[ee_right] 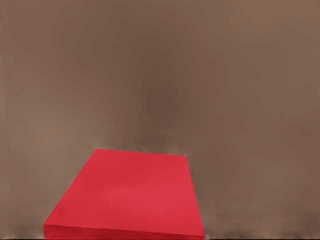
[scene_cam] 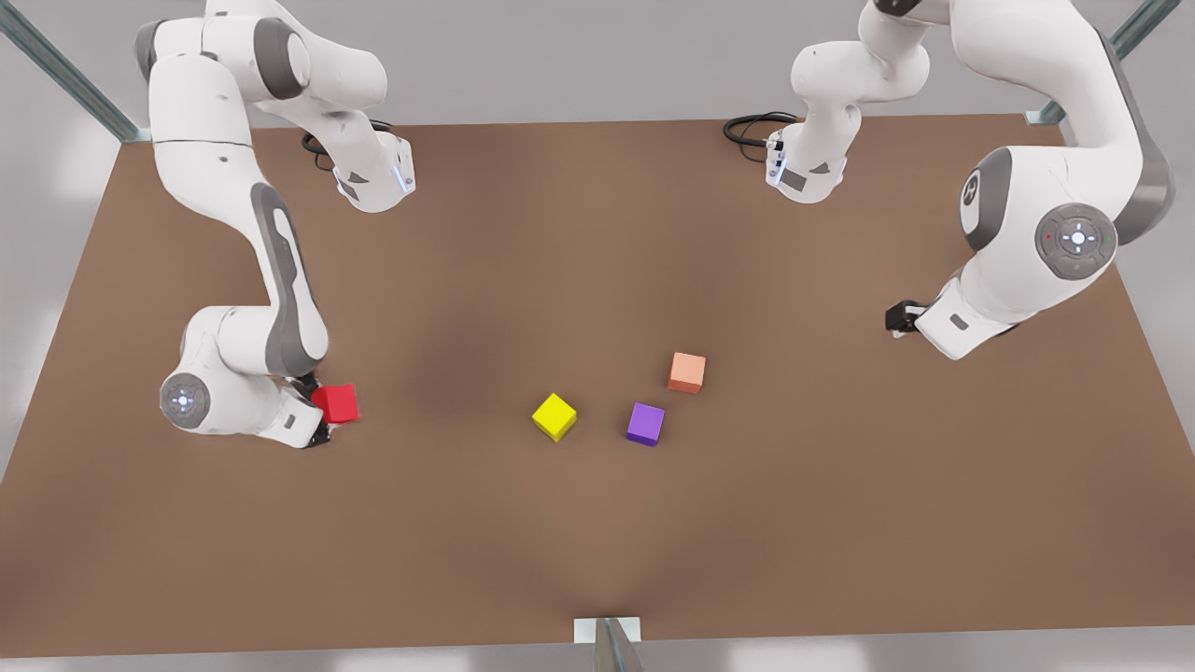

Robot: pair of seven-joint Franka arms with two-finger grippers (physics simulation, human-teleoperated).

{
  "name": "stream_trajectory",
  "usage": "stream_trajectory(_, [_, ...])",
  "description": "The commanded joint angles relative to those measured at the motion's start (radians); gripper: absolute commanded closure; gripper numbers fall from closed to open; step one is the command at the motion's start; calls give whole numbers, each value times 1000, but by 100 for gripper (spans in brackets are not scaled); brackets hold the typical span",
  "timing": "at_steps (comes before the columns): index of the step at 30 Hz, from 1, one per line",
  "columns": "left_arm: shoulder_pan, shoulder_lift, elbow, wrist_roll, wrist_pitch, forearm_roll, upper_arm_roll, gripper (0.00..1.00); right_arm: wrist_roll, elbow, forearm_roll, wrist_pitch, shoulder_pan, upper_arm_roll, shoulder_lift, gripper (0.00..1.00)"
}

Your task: Pick up red wooden cube and pass to hand red wooden cube and place in blue wooden cube

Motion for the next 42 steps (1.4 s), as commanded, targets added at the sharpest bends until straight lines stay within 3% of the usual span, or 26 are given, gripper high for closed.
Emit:
stream_trajectory(1, [-1,9,1,54,-15,-10,-8,0,779,-34,-243,55,-1,-40,-10,42])
stream_trajectory(7, [-1,23,1,54,8,-36,-13,0,767,-103,-334,289,-100,-83,-17,42])
stream_trajectory(10, [1,29,1,54,11,-34,-13,0,775,-244,-335,426,-117,-94,-80,40])
stream_trajectory(15, [-1,29,1,54,11,-34,-13,0,775,-345,-372,434,-154,-109,-109,40])
stream_trajectory(17, [-1,29,1,54,11,-36,-13,0,775,-383,-401,524,-172,-109,-108,40])
stream_trajectory(28, [3,35,1,54,25,-34,-13,0,775,-379,-409,582,-175,-109,-80,40])
stream_trajectory(29, [3,33,1,54,25,-34,-13,0,776,-379,-409,582,-175,-109,-79,34])
stream_trajectory(30, [3,33,1,54,25,-34,-13,0,779,-379,-409,582,-175,-109,-79,0])
stream_trajectory(37, [3,37,1,54,26,-33,-13,0,773,-379,-412,564,-174,-108,-89,0])
stream_trajectory(42, [1,37,1,54,26,-31,-13,0,784,-394,-405,426,-163,-94,-184,0])
